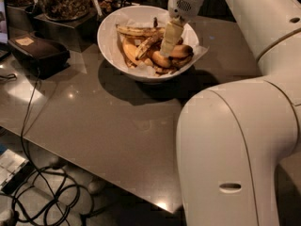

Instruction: Pick banana from white bowl

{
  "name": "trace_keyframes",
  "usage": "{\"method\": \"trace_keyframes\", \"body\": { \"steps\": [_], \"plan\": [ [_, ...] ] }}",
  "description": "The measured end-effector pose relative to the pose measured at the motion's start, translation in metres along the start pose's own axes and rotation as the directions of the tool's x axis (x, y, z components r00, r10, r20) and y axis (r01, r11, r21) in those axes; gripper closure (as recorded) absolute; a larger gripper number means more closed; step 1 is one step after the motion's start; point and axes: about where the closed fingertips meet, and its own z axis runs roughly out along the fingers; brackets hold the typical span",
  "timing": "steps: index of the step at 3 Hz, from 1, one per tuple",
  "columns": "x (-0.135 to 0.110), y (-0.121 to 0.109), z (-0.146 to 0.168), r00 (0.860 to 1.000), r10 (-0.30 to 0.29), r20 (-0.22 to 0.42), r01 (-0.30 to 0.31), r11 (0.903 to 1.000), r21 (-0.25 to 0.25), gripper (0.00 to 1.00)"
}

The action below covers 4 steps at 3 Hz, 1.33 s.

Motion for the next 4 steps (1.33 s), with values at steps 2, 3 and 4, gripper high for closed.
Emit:
{"method": "trace_keyframes", "body": {
  "steps": [2, 3, 4],
  "plan": [
    [0.0021, 0.0045, -0.0015, 1.0, 0.001, -0.004, -0.001, 0.9999, -0.012, 0.72],
    [0.0048, 0.0085, -0.0036, 1.0, 0.004, 0.002, -0.004, 0.9997, -0.022, 0.95],
    [0.0048, 0.0085, -0.0036, 1.0, 0.004, 0.002, -0.004, 0.9998, -0.022, 1.0]
  ]
}}
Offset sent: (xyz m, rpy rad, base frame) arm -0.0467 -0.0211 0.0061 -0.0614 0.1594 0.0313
